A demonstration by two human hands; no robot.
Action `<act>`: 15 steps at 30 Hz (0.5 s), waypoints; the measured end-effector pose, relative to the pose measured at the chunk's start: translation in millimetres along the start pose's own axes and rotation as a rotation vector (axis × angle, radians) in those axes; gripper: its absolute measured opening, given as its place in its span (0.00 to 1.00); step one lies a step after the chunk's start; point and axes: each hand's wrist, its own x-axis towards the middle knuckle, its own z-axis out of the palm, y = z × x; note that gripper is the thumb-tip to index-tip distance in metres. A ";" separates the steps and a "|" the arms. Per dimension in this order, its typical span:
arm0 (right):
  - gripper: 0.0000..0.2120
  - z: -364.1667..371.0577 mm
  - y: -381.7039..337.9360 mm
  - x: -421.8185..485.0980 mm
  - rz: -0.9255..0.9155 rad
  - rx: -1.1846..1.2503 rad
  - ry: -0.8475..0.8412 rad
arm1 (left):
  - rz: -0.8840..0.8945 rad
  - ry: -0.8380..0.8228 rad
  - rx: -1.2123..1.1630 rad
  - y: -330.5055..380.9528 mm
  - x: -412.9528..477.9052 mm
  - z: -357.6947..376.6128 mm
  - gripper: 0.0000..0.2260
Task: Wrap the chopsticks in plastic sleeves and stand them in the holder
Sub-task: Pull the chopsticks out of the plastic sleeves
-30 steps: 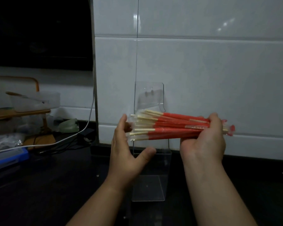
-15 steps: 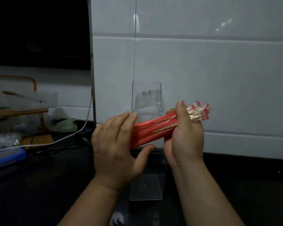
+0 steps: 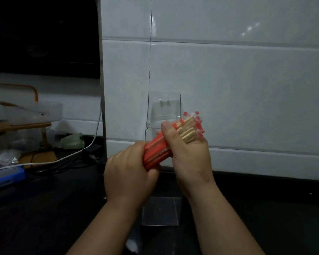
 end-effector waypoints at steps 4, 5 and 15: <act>0.16 -2.1 -1.6 -2.7 -0.006 -0.056 -0.035 | -0.104 -0.071 -0.051 -0.5 -2.3 1.1 0.08; 0.23 -3.0 -1.7 -3.5 -0.040 -0.087 -0.032 | -0.148 -0.081 -0.078 -0.6 -2.4 1.4 0.06; 0.06 -26.2 11.5 13.7 0.096 -0.537 0.288 | -0.716 -0.008 -0.507 -3.0 3.5 10.0 0.06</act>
